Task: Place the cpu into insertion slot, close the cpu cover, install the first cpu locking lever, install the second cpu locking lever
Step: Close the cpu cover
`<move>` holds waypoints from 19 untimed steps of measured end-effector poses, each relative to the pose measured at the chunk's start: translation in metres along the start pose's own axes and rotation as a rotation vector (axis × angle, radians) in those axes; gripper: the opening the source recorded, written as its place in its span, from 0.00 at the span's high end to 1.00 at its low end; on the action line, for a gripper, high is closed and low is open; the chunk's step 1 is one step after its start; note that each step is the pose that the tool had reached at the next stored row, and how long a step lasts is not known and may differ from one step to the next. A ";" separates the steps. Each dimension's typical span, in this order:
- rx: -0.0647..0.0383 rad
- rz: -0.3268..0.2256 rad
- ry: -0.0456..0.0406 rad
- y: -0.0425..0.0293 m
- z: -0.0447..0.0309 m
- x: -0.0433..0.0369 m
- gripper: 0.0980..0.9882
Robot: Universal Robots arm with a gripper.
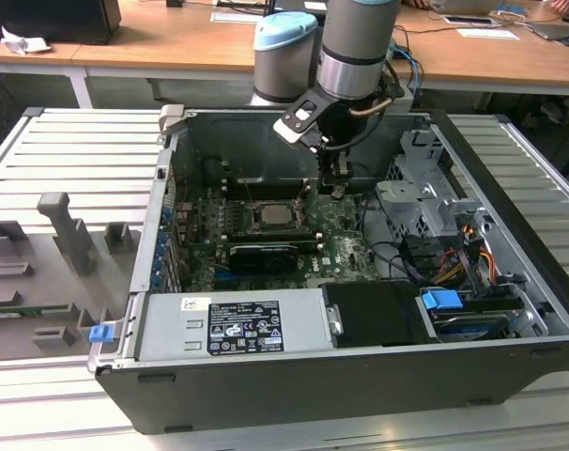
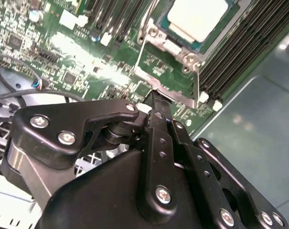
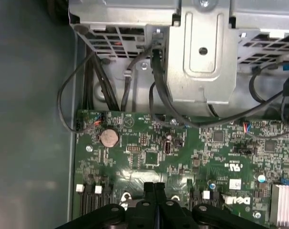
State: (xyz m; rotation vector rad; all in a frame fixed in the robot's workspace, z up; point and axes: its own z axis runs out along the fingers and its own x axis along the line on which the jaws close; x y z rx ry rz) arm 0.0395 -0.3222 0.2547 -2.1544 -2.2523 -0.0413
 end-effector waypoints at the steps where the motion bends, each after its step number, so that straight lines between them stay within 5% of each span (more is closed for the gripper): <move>1: -0.003 0.000 -0.0002 -0.0046 0.0000 0.0002 0.99; 5: -0.033 -0.001 -0.0014 -0.0239 0.0009 0.0010 0.99; 7: -0.039 -0.002 -0.0019 -0.0303 0.0015 0.0013 0.99; 19: -0.042 -0.002 -0.0019 -0.0511 0.0141 0.0023 0.99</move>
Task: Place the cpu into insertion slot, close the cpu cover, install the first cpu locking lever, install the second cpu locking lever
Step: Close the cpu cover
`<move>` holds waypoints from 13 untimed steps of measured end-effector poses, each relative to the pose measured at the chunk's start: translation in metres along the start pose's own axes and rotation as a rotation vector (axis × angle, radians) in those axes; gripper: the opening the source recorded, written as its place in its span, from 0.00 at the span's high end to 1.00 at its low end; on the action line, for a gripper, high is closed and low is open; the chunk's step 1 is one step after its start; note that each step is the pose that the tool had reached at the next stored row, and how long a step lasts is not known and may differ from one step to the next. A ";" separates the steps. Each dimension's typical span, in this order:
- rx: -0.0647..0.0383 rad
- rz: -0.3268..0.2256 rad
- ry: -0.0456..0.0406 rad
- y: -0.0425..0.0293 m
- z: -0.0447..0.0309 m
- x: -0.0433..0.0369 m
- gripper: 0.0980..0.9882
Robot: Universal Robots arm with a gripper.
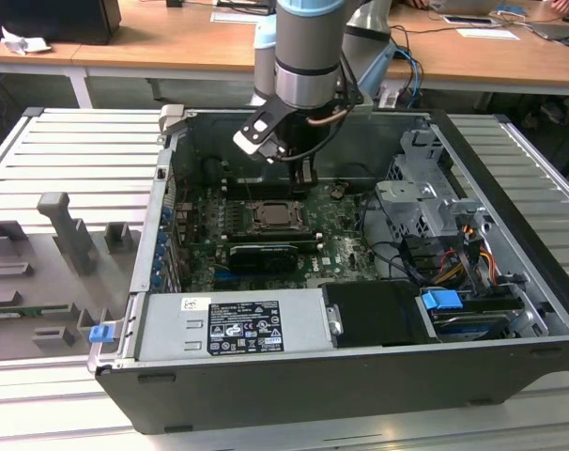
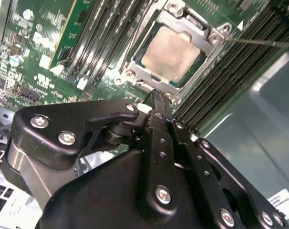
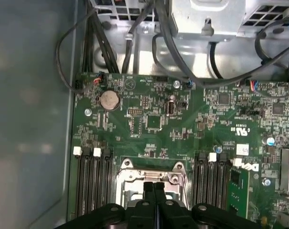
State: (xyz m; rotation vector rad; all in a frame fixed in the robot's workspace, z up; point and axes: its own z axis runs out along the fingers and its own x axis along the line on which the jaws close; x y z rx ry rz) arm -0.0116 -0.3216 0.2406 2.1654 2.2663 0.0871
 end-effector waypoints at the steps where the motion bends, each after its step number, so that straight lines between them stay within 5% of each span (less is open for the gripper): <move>1: 0.000 0.000 0.0000 -0.0043 0.0008 0.0004 0.99; 7: 0.000 -0.001 0.0010 -0.0139 0.0106 0.0015 0.99; 13: 0.001 -0.021 0.0018 -0.0308 0.0214 0.0017 0.99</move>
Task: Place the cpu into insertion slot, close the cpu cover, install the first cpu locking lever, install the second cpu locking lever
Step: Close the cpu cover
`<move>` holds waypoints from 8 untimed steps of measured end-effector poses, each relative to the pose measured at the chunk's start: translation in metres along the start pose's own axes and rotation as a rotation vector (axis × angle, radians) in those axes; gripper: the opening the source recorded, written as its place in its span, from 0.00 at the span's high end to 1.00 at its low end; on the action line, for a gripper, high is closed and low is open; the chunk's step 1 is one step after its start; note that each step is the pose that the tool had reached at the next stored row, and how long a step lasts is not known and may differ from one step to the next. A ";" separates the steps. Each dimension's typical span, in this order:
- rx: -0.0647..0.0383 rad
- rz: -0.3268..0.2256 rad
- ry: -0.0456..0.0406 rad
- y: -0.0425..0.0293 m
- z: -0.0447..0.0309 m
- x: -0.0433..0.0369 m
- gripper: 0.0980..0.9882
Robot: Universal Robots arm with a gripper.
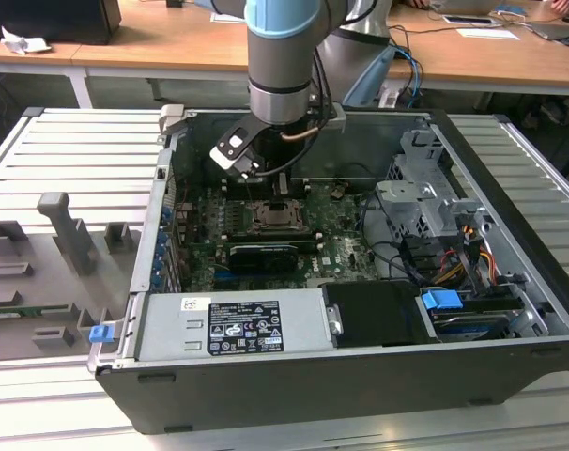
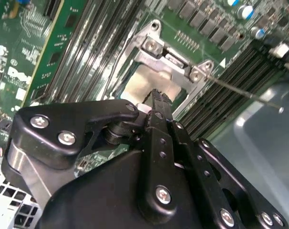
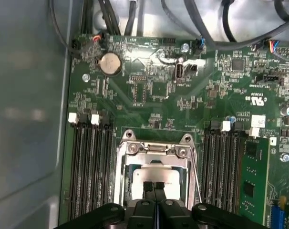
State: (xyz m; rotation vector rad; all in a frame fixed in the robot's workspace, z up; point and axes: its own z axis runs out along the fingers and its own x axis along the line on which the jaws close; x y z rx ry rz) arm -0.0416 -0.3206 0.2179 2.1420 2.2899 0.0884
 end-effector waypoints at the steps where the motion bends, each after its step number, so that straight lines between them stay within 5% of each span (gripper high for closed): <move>1: 0.000 -0.004 0.0001 -0.0019 0.0006 -0.0001 0.99; 8: -0.003 -0.018 0.0007 -0.0136 0.0072 0.0001 0.99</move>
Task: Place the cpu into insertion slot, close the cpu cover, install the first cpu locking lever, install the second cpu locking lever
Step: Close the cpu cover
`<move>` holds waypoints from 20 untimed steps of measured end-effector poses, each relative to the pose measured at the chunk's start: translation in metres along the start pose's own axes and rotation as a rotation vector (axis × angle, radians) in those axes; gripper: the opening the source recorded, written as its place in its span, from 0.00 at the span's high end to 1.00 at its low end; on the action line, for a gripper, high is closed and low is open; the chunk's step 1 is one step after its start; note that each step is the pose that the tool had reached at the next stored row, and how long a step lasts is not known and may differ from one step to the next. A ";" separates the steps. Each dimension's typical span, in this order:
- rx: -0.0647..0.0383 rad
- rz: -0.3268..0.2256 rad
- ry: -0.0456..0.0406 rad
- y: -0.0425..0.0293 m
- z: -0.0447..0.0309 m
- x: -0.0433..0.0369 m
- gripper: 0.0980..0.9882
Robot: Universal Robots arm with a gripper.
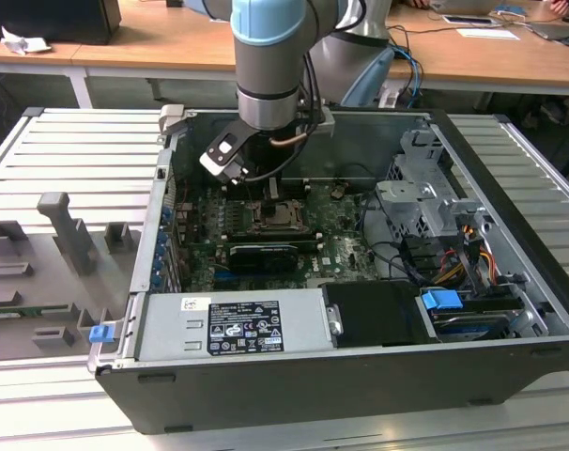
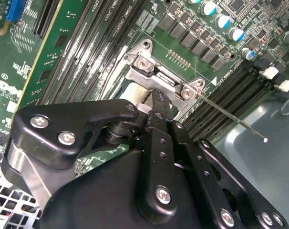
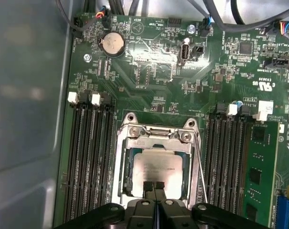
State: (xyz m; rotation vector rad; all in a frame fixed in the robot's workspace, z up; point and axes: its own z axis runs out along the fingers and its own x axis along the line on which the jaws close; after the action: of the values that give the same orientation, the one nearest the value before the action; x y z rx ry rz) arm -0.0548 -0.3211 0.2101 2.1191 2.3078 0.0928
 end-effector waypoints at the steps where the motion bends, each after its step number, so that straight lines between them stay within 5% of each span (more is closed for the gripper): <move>1: -0.001 0.000 -0.0001 0.0000 0.0008 -0.0001 0.99; 15: -0.013 0.000 -0.0006 0.0014 0.0051 0.0001 0.99; 20: -0.012 -0.001 -0.0002 0.0033 -0.0040 0.0003 0.99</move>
State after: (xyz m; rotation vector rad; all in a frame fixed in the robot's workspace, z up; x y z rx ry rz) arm -0.0518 -0.3207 0.2143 2.1128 2.3017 0.1063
